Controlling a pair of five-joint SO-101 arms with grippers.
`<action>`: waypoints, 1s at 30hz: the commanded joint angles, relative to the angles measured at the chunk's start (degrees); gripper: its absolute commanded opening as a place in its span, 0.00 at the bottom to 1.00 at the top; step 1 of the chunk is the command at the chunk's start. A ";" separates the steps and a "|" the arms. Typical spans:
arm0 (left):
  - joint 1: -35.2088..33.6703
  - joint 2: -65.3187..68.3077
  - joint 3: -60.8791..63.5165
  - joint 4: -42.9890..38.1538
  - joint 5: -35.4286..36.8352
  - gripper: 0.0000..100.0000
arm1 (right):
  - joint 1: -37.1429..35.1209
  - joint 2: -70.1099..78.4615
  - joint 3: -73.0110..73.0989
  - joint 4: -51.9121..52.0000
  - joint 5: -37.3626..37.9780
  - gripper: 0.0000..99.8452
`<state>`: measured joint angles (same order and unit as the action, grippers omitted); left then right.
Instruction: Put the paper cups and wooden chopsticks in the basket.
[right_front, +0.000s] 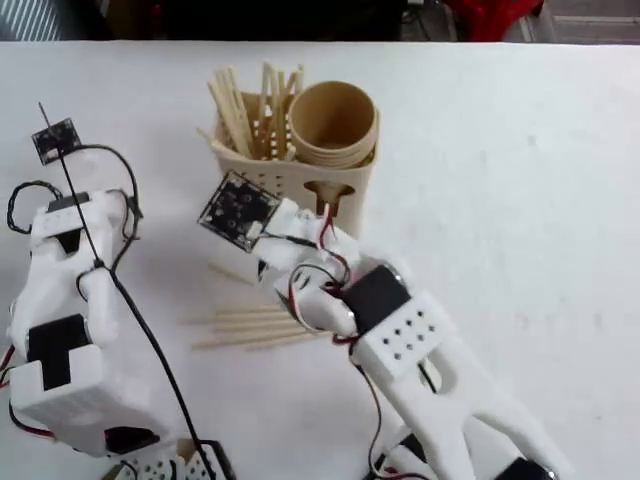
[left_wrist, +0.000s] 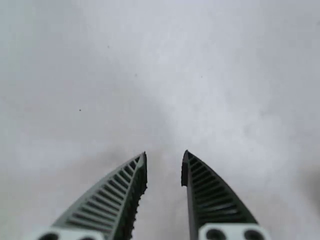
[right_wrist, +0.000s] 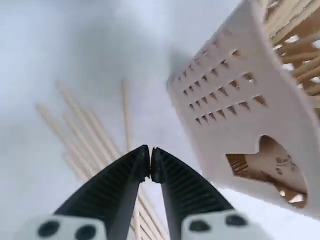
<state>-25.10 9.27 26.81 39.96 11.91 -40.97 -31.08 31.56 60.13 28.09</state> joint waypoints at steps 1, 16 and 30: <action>0.57 -0.40 -2.20 -0.62 0.53 0.13 | -0.48 8.92 -0.44 -0.13 4.40 0.06; 0.84 -0.48 -2.37 -0.53 0.53 0.13 | -0.48 34.24 -0.35 -10.51 6.42 0.14; 0.66 -0.57 -2.20 -0.53 0.53 0.13 | 3.65 25.80 -0.53 -8.40 4.22 0.02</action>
<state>-25.10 9.27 26.81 39.96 11.91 -39.65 1.80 32.09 50.29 33.80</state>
